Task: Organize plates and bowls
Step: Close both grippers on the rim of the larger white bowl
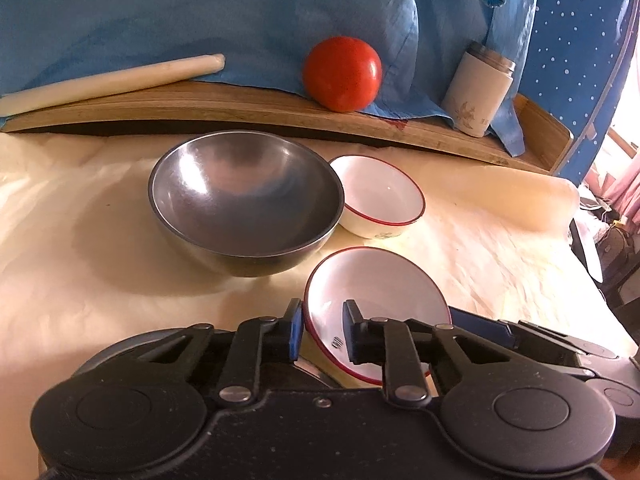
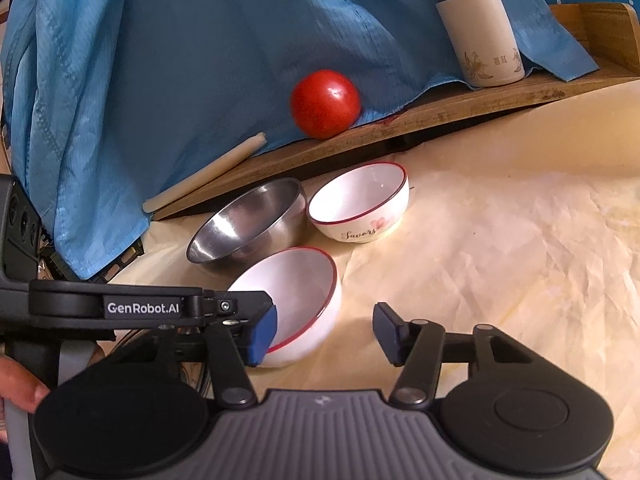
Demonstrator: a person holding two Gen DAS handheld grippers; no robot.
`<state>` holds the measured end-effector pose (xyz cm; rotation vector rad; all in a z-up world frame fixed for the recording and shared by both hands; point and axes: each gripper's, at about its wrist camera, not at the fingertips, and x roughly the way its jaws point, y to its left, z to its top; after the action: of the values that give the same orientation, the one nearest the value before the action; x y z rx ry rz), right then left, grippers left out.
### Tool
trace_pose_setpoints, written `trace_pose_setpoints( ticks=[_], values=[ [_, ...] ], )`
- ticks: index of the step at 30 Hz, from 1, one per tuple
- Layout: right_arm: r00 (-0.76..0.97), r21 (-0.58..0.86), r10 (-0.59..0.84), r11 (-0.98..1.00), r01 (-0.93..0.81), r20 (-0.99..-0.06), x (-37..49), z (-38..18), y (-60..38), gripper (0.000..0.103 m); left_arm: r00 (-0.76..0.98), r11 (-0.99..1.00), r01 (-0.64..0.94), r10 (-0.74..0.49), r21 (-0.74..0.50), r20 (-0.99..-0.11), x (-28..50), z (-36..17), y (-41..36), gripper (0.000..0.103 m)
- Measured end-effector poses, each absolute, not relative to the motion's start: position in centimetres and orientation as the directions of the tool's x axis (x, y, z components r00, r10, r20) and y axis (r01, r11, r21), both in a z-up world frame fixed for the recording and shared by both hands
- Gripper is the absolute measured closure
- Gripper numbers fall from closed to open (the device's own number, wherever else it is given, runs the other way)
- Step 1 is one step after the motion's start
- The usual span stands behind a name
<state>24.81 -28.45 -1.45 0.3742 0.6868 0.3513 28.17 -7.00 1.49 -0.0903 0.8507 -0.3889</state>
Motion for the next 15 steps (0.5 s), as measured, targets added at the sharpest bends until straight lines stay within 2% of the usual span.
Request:
trace_pose_setpoints(
  ticks=[5,9,15],
  values=[
    [0.720,0.456,0.439,0.870,-0.190,-0.537,24.7,-1.6,-28.4,0.054,0.613,0.930,0.298,-0.359,-0.214,-0.704,27.8,1.4,-6.9,0.087],
    [0.717,0.472,0.456,0.859,-0.199,-0.528,24.7,-1.7,-28.3,0.065,0.625,0.931,0.300,-0.357,-0.208,-0.694,27.6,1.3,-6.9,0.088],
    [0.735,0.472,0.423,0.867,-0.159,-0.530,24.1,-1.8,-28.1,0.076,0.667,0.935,0.314,-0.340,-0.163,-0.664,26.4,1.7,-7.5,0.089]
  ],
)
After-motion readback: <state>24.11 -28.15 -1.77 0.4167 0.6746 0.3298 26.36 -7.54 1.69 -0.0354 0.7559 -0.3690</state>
